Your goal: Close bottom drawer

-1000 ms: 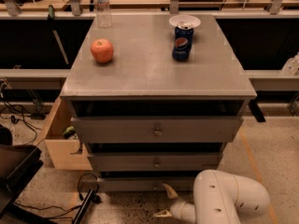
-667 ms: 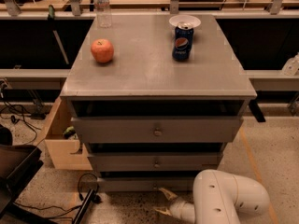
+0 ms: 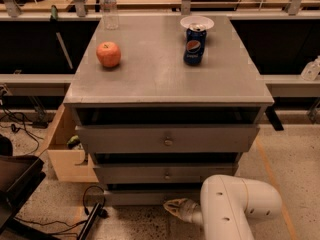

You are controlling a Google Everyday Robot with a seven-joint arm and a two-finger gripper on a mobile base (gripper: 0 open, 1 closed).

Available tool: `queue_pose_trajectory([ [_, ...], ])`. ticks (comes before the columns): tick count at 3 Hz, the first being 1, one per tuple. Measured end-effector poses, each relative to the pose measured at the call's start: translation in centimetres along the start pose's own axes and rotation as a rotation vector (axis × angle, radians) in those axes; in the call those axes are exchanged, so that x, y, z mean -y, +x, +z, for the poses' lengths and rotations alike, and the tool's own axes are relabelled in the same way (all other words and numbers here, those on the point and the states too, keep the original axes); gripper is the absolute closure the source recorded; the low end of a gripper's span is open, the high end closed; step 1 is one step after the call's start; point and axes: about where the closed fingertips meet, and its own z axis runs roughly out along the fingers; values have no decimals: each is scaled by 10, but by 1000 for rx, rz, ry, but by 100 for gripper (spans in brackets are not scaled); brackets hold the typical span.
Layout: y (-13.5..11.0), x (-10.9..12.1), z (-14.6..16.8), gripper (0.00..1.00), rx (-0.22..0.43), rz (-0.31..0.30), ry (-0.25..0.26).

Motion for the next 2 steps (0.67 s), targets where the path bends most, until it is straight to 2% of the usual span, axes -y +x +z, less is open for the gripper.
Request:
queue_pose_trajectory([
  [1, -1, 8, 3, 100, 5, -1, 5],
  [2, -2, 5, 1, 100, 5, -1, 5],
])
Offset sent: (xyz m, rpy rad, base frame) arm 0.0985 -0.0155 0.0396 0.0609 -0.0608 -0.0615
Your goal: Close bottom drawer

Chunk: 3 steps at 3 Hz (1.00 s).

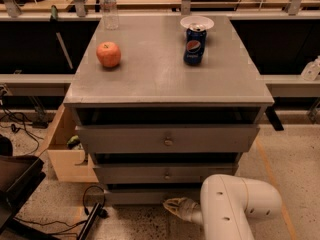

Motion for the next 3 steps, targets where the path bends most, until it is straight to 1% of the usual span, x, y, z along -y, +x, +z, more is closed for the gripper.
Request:
queue_pose_trajectory([
  [3, -1, -1, -1, 100, 0, 0, 0],
])
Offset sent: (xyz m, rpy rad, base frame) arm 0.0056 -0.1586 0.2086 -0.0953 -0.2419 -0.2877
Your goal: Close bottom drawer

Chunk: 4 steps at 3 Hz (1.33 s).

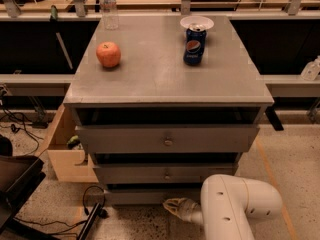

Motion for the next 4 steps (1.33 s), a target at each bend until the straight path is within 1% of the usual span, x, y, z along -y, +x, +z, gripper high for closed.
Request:
queue_pose_trajectory([
  [2, 0, -1, -1, 100, 0, 0, 0],
  [3, 0, -1, -1, 82, 0, 0, 0],
  [4, 0, -1, -1, 59, 0, 0, 0],
])
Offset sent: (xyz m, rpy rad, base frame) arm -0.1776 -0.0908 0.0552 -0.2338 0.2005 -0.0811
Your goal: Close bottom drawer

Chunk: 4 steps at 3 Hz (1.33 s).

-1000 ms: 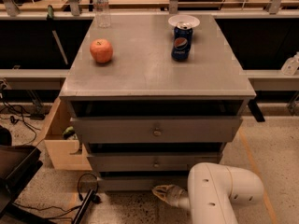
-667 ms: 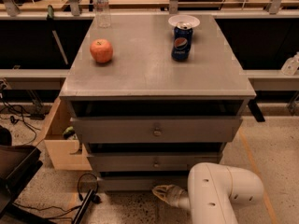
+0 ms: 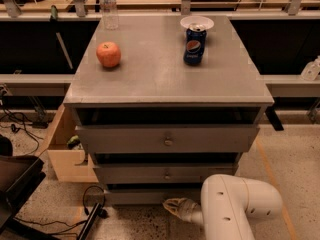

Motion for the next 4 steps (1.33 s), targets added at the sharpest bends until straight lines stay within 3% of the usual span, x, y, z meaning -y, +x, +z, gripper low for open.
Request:
queue_pose_trajectory([
  [2, 0, 0, 0, 12, 0, 0, 0],
  [3, -2, -5, -2, 0, 0, 0, 0],
  [4, -4, -10, -6, 0, 0, 0, 0],
])
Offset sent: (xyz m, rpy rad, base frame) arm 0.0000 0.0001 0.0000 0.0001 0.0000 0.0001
